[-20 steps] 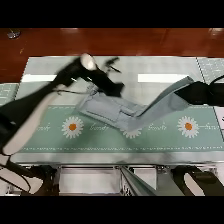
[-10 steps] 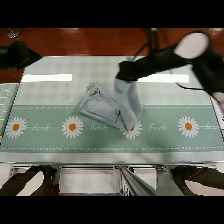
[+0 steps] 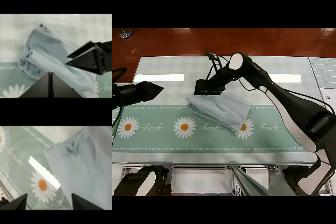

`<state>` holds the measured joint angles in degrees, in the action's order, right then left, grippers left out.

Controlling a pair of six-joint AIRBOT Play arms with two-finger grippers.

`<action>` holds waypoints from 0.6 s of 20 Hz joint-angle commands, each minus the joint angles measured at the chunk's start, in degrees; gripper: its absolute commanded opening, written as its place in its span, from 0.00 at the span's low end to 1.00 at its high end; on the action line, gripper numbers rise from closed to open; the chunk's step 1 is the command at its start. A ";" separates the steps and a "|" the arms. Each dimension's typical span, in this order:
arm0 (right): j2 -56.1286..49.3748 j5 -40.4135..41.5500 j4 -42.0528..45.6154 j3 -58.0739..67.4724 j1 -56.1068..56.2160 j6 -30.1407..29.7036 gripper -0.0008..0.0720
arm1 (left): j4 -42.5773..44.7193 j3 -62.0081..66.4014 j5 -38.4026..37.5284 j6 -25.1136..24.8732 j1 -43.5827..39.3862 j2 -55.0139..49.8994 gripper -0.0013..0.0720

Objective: Fold the shirts.

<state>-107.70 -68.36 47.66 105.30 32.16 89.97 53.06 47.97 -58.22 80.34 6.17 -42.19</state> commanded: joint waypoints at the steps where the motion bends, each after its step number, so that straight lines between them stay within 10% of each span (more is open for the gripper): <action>1: 4.15 -13.84 1.33 1.53 -8.63 -1.29 0.88 | -0.31 -2.40 2.29 -0.17 0.07 -0.87 0.06; 4: 19.78 -20.20 19.21 -2.05 -18.84 -1.05 0.88 | -0.31 -2.43 1.38 -0.17 1.49 -0.74 0.06; 7: 43.04 -3.30 33.40 -27.32 -24.04 5.77 0.88 | -0.33 -2.51 -0.22 -0.22 1.25 -0.74 0.05; 10: 63.91 20.81 29.03 -64.57 -25.51 22.69 0.88 | -0.35 -4.20 -0.24 -0.22 -0.68 -0.74 0.06; 12: 68.17 32.44 11.87 -82.16 -25.51 23.50 0.86 | -0.37 -6.49 0.37 -0.15 -2.25 -0.76 0.05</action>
<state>-51.44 -56.01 71.22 48.58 8.12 105.60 52.69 43.64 -58.28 80.16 5.56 -42.92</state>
